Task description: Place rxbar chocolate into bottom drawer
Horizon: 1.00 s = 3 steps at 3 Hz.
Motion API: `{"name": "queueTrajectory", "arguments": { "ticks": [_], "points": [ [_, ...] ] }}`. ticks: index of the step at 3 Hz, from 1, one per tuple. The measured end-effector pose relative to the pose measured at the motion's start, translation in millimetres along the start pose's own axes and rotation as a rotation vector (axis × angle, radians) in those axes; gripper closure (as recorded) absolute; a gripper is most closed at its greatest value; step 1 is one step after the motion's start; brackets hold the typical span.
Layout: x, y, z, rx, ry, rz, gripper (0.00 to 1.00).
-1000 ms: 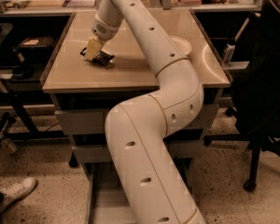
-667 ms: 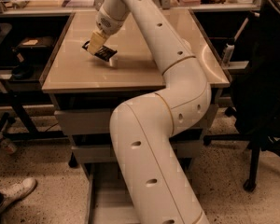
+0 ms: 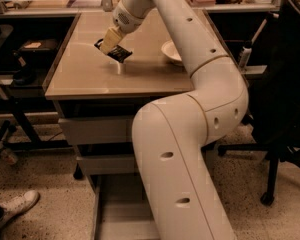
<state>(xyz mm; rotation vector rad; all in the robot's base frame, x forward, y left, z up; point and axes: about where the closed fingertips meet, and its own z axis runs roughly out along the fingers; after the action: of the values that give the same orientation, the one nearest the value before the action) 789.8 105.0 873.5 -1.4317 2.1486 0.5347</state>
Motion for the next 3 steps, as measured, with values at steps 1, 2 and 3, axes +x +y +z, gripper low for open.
{"name": "queueTrajectory", "arguments": {
  "ticks": [1, 2, 3],
  "points": [
    [7, 6, 15, -0.027, 0.025, 0.011, 1.00],
    [7, 6, 15, -0.027, 0.025, 0.011, 1.00],
    [12, 17, 1, -0.032, 0.044, 0.050, 1.00]
  ]
}}
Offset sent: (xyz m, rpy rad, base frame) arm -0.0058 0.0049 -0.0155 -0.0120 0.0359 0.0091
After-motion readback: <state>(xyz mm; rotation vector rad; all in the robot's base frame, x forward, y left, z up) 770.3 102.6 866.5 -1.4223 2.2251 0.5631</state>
